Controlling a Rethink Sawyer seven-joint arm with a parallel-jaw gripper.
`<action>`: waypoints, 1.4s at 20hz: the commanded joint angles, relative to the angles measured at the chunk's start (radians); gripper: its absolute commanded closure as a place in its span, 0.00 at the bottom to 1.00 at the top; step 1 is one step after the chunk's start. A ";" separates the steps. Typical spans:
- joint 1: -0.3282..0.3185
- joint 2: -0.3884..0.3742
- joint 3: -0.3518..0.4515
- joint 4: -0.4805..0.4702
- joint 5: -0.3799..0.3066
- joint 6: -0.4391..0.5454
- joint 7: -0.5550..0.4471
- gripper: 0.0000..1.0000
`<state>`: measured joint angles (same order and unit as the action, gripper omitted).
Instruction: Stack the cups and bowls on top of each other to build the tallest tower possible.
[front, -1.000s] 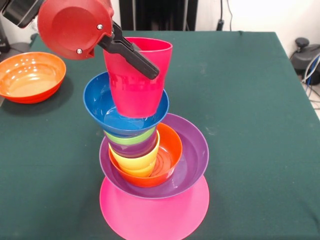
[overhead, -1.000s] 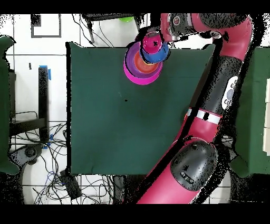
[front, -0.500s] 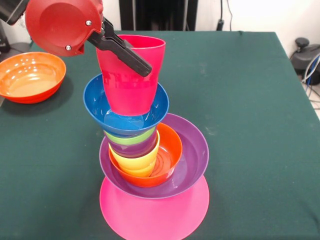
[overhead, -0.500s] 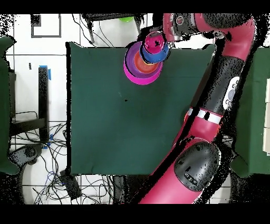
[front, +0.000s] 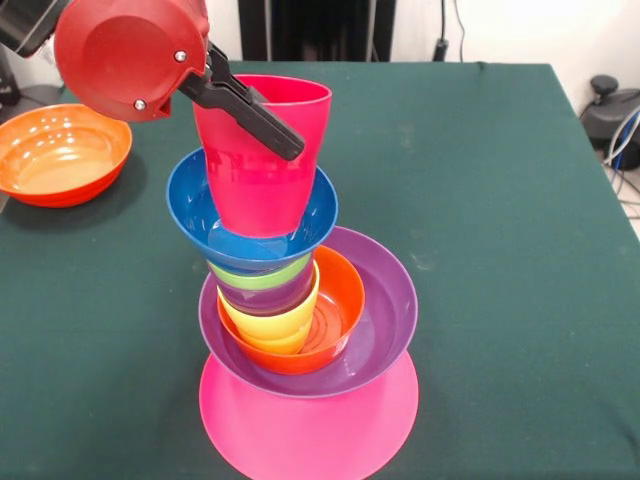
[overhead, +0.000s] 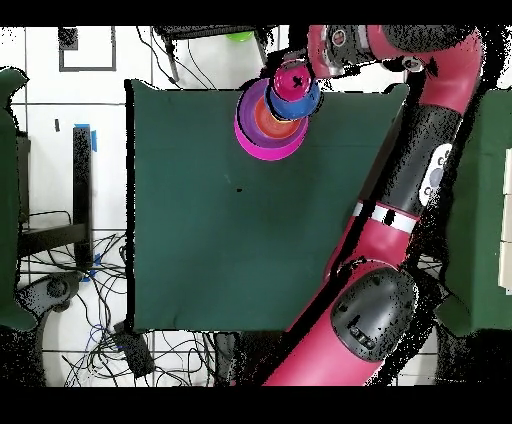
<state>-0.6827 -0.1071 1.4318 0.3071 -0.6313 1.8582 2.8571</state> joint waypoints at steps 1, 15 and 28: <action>-0.008 0.016 0.037 -0.057 -0.117 0.110 0.112 1.00; -0.024 0.023 0.091 -0.070 -0.203 0.138 0.077 1.00; -0.029 0.030 0.141 -0.080 -0.261 0.152 0.061 1.00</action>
<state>-0.7150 -0.0795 1.5619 0.2860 -0.7911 1.9034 2.8571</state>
